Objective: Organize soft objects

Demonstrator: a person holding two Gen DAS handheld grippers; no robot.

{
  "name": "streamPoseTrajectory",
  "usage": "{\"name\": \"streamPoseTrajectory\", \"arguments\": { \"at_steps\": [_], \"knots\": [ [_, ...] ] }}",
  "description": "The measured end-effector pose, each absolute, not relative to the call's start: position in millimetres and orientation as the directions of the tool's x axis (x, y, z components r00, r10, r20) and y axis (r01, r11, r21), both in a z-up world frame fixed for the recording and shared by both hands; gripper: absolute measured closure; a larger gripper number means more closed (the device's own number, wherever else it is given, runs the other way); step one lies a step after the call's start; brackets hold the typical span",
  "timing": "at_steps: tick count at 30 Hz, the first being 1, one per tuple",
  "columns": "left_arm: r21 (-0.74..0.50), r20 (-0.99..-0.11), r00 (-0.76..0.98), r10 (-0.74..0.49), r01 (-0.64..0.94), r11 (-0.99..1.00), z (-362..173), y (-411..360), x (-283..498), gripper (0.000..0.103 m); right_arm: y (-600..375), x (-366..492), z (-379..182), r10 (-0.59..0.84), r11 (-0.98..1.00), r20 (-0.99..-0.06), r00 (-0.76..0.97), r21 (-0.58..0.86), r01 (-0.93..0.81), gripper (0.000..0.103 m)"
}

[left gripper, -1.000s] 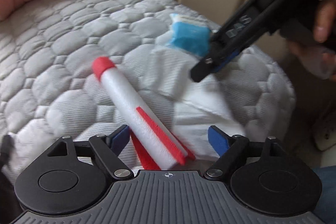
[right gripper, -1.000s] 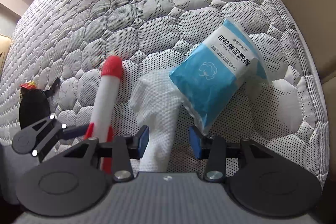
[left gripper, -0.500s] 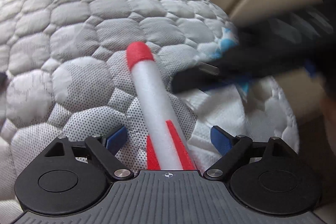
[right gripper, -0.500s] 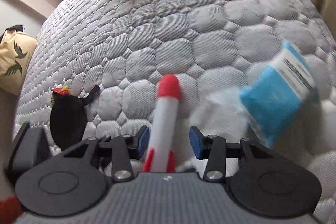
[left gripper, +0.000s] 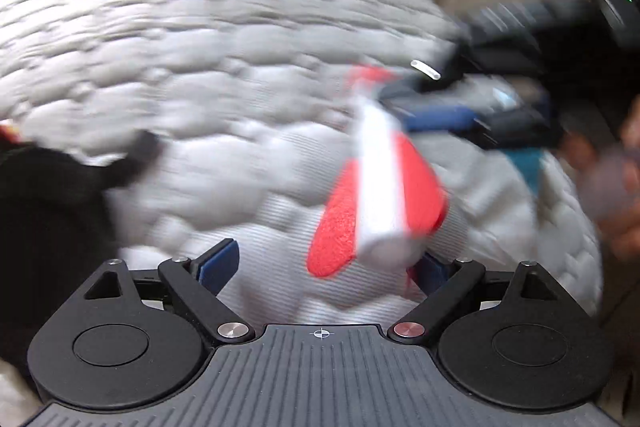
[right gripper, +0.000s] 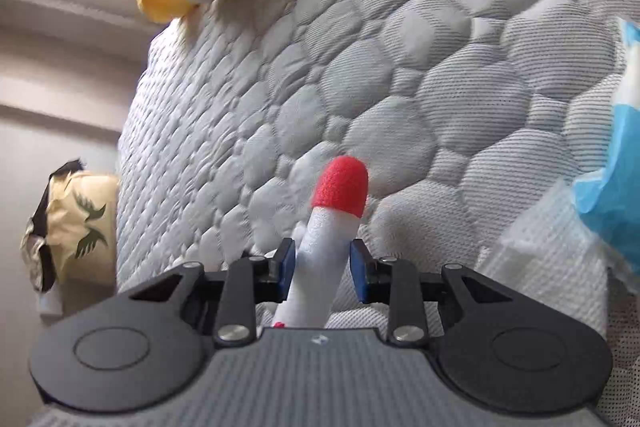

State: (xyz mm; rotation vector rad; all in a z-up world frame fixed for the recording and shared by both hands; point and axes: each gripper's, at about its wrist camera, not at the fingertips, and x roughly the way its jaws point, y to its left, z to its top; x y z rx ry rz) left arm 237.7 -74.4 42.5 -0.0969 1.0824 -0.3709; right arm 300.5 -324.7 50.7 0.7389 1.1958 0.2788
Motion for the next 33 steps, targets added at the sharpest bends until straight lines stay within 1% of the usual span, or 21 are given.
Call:
{"name": "streamPoseTrajectory", "arguments": {
  "at_steps": [1,2,3,5,8,9,11,13,15,17,18,19,20,22,23,26,28,30,33],
  "knots": [
    [-0.269,-0.846,0.406,-0.345,0.234,0.934,41,-69,242,0.01,-322,297,52,0.527,0.78,-0.766,0.367,0.608,0.149,0.065],
    [-0.28,-0.847,0.399,-0.351,0.226,0.933,39,-65,245,0.01,-321,292,54,0.502,0.809,-0.786,0.36,0.574,0.125,0.059],
    [-0.293,-0.841,0.4,-0.363,0.227,0.929,39,-65,245,0.01,-320,286,57,0.482,0.833,-0.803,0.35,0.544,0.101,0.057],
    [-0.339,-0.815,0.403,-0.416,0.25,0.907,42,-68,245,0.009,-316,273,62,0.458,0.874,-0.841,0.287,0.486,0.029,0.057],
    [-0.394,-0.791,0.376,-0.482,0.29,0.872,48,-75,240,0.009,-324,250,76,0.416,0.906,-0.878,0.237,0.424,-0.02,0.056],
    [-0.395,-0.79,0.369,-0.49,0.304,0.867,49,-77,237,0.008,-327,243,83,0.391,0.918,-0.889,0.239,0.394,-0.039,0.055],
    [-0.358,-0.796,0.378,-0.473,0.338,0.871,54,-85,230,0.008,-332,231,97,0.329,0.944,-0.908,0.259,0.317,-0.09,0.039],
    [-0.319,-0.785,0.411,-0.464,0.374,0.871,62,-92,225,0.008,-331,225,104,0.268,0.959,-0.914,0.305,0.221,-0.18,0.036],
    [-0.278,-0.759,0.46,-0.461,0.412,0.868,72,-101,225,0.006,-327,226,99,0.198,0.964,-0.917,0.347,0.118,-0.239,0.037],
    [-0.256,-0.741,0.48,-0.469,0.444,0.859,76,-113,229,0.004,-324,234,85,0.161,0.968,-0.918,0.363,0.075,-0.239,0.044],
    [-0.252,-0.741,0.474,-0.475,0.46,0.852,76,-120,233,0.004,-323,240,77,0.153,0.97,-0.921,0.358,0.069,-0.234,0.044],
    [-0.24,-0.745,0.467,-0.476,0.477,0.845,75,-126,236,0.004,-324,244,68,0.144,0.97,-0.928,0.343,0.064,-0.233,0.046],
    [-0.221,-0.748,0.466,-0.472,0.495,0.84,75,-132,237,0.004,-324,246,60,0.133,0.97,-0.939,0.317,0.058,-0.235,0.055],
    [-0.17,-0.748,0.48,-0.458,0.528,0.832,77,-139,236,0.004,-327,245,55,0.133,0.971,-0.947,0.291,0.066,-0.231,0.063],
    [-0.155,-0.745,0.488,-0.455,0.537,0.83,79,-139,234,0.004,-331,242,58,0.145,0.971,-0.946,0.289,0.079,-0.226,0.074],
    [-0.145,-0.757,0.478,-0.445,0.542,0.828,79,-134,230,0.004,-349,241,65,0.216,0.97,-0.952,0.217,0.185,-0.155,0.092],
    [-0.161,-0.789,0.436,-0.433,0.533,0.831,71,-128,229,0.004,-363,244,72,0.291,0.957,-0.938,0.188,0.282,-0.072,0.093],
    [-0.178,-0.826,0.387,-0.409,0.509,0.842,59,-119,228,0.004,-370,253,85,0.37,0.927,-0.905,0.211,0.375,-0.017,0.094],
    [-0.204,-0.867,0.329,-0.374,0.451,0.869,41,-107,228,0.004,-362,276,115,0.507,0.847,-0.807,0.304,0.532,-0.001,0.094]
  ]
}}
